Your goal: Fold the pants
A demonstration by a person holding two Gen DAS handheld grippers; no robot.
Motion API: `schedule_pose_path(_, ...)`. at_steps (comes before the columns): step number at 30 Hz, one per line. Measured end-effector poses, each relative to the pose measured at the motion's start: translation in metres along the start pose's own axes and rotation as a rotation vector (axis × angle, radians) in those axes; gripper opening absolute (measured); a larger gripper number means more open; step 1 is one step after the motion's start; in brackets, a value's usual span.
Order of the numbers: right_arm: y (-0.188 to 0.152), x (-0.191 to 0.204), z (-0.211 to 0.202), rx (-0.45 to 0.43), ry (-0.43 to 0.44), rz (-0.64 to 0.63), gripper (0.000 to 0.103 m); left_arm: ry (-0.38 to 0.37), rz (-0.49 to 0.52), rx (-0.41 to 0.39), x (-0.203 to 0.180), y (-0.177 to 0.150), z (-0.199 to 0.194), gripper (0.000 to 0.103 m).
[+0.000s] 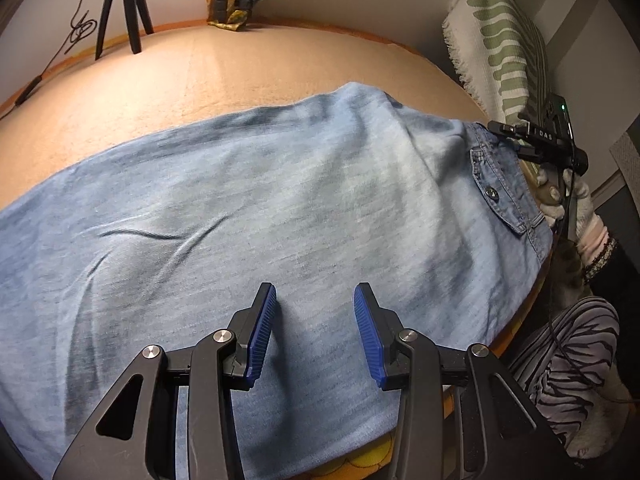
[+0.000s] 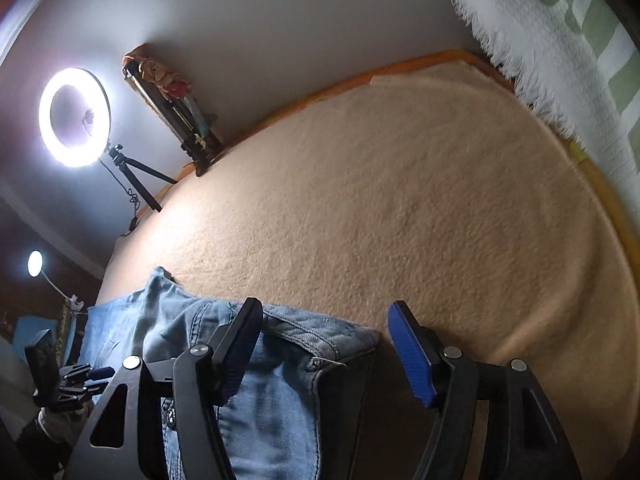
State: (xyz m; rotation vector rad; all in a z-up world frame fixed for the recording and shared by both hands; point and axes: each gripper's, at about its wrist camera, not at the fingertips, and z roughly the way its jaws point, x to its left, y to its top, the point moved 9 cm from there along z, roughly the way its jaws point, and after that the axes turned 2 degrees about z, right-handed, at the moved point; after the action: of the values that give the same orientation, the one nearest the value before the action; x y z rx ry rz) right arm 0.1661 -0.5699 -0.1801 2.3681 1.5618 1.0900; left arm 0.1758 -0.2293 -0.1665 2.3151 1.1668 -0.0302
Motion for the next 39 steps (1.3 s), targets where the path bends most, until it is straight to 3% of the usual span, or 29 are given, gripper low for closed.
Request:
schedule_pose_path(2,-0.005,0.005,0.005,0.013,0.040,0.000,0.074,-0.001,-0.007,0.000,0.003,0.001,0.001,0.039)
schedule_pose_path(5,-0.006,0.012,0.006,0.006,0.028,-0.034,0.074,-0.001,-0.009,-0.002,0.005,0.002,0.001,0.039)
schedule_pose_path(6,-0.007,0.014,0.007,0.009,0.038,-0.035,0.070,0.000,-0.009,-0.003,0.005,0.002,0.001,0.039)
schedule_pose_path(8,-0.012,0.022,0.012,0.046,0.077,-0.022,0.040,0.004,-0.002,-0.002,0.005,0.002,0.001,0.039)
schedule_pose_path(11,-0.016,0.033,0.010,0.033,0.040,-0.043,0.023,0.018,0.015,-0.003,0.004,0.002,0.003,0.039)
schedule_pose_path(13,-0.015,0.042,-0.001,0.013,-0.003,-0.066,0.018,0.024,0.025,-0.005,0.003,0.002,0.004,0.039)
schedule_pose_path(16,-0.005,0.039,-0.022,-0.006,-0.140,-0.110,0.015,0.032,0.033,-0.006,0.002,0.002,0.005,0.039)
schedule_pose_path(19,-0.006,0.033,-0.021,0.027,-0.195,-0.135,0.015,0.046,0.048,-0.006,0.003,0.001,0.004,0.039)
schedule_pose_path(21,-0.007,0.035,-0.014,0.038,-0.221,-0.162,0.021,0.050,0.037,-0.009,0.004,0.001,0.003,0.039)
schedule_pose_path(23,-0.004,0.034,-0.011,0.046,-0.258,-0.152,0.039,0.057,0.022,-0.017,0.007,0.000,-0.001,0.039)
schedule_pose_path(25,0.001,0.034,-0.017,0.029,-0.282,-0.145,0.041,0.057,0.006,-0.031,0.010,0.001,-0.006,0.039)
schedule_pose_path(31,0.013,0.060,-0.058,-0.047,-0.280,-0.207,0.044,0.070,-0.041,-0.114,0.026,0.004,-0.033,0.039)
schedule_pose_path(39,0.006,0.133,-0.070,-0.094,-0.174,-0.266,0.053,0.112,-0.145,-0.272,0.065,0.018,-0.098,0.039)
